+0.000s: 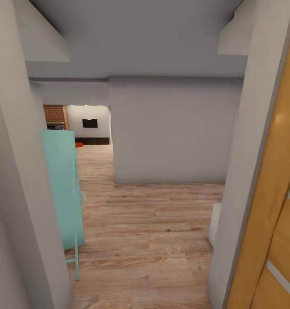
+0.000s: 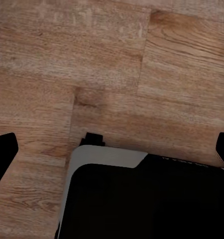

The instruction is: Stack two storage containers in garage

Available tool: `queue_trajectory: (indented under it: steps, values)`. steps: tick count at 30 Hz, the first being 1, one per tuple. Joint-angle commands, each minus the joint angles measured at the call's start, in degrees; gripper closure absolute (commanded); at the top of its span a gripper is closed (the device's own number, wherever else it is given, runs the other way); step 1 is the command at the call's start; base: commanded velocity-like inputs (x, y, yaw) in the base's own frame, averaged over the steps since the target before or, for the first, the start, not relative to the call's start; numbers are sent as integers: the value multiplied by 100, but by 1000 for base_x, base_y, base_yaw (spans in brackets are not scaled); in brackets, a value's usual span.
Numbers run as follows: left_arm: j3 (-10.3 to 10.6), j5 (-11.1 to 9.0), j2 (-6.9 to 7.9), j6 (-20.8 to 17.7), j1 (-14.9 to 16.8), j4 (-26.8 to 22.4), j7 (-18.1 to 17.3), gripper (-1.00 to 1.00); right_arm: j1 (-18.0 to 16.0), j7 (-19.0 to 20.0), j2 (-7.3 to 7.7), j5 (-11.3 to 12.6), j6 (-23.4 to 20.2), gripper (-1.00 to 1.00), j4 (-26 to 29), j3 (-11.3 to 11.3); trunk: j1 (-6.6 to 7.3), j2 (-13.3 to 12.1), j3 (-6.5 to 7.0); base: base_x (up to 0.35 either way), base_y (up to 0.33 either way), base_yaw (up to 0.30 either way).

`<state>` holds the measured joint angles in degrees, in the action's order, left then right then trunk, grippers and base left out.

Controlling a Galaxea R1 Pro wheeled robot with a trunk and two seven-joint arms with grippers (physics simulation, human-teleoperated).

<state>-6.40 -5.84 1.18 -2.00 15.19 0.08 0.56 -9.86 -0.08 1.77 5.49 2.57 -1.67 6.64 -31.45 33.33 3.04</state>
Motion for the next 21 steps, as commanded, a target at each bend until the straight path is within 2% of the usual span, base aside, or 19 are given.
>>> queue_trajectory:
  steps: [1, 14, 21]
  values:
    - [-19, -58, 0, -22, 2, 1, 5, -100, -6, -1, -6, 57, 35, -100, -18, 50, -5, 2, -1, 323, 0, 0]
    - [-19, -59, 4, -29, 2, 1, 5, -100, -7, -1, -27, 48, 71, -100, -18, 71, -5, 2, -1, 323, 0, 0]
    - [-19, -58, -3, -21, 2, 1, 5, -100, -5, -1, -28, 48, 72, -100, -18, 58, -5, 2, -1, 323, 0, 99]
